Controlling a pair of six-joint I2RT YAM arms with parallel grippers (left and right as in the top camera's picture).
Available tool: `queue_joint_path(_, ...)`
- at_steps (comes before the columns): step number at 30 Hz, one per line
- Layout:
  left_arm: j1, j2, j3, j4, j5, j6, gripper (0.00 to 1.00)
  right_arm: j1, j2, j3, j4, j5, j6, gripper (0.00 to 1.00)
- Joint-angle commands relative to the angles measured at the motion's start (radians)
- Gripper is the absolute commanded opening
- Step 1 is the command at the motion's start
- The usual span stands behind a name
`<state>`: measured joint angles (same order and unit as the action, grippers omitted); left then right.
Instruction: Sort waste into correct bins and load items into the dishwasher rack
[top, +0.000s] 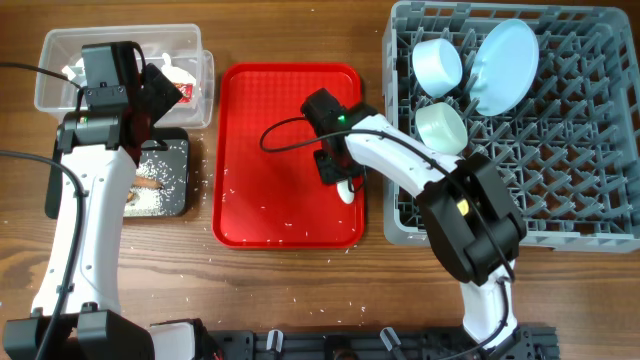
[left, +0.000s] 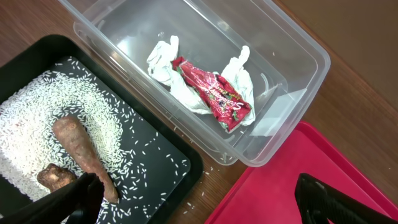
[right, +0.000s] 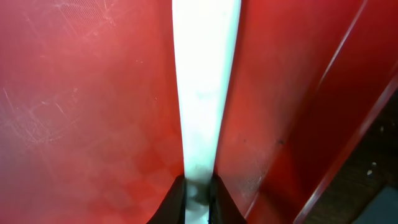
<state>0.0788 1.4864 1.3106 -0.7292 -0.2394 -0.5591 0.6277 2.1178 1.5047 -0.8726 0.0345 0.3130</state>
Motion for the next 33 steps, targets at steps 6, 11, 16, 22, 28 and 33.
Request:
queue_joint_path(6, 0.002, -0.019, 0.016, 0.000, -0.016, -0.010, 1.00, 0.000, -0.002, 0.147, -0.101, -0.005, -0.026, 0.04)
queue_joint_path(11, 0.002, -0.019, 0.016, 0.000, -0.016, -0.010, 1.00, -0.004, -0.055, 0.242, -0.164, -0.005, -0.028, 0.04)
queue_joint_path(16, 0.002, -0.019, 0.016, 0.000, -0.016, -0.010, 1.00, -0.125, -0.176, 0.360, -0.256, -0.005, -0.047, 0.04)
queue_joint_path(22, 0.002, -0.019, 0.016, 0.000, -0.016, -0.010, 1.00, -0.332, -0.281, 0.357, -0.320, -0.005, -0.139, 0.04)
queue_joint_path(28, 0.002, -0.019, 0.016, 0.000, -0.016, -0.010, 1.00, -0.354, -0.264, 0.247, -0.270, -0.008, -0.152, 0.05)
queue_joint_path(33, 0.002, -0.019, 0.016, 0.000, -0.016, -0.010, 1.00, -0.346, -0.265, 0.226, -0.183, -0.156, -0.171, 0.17)
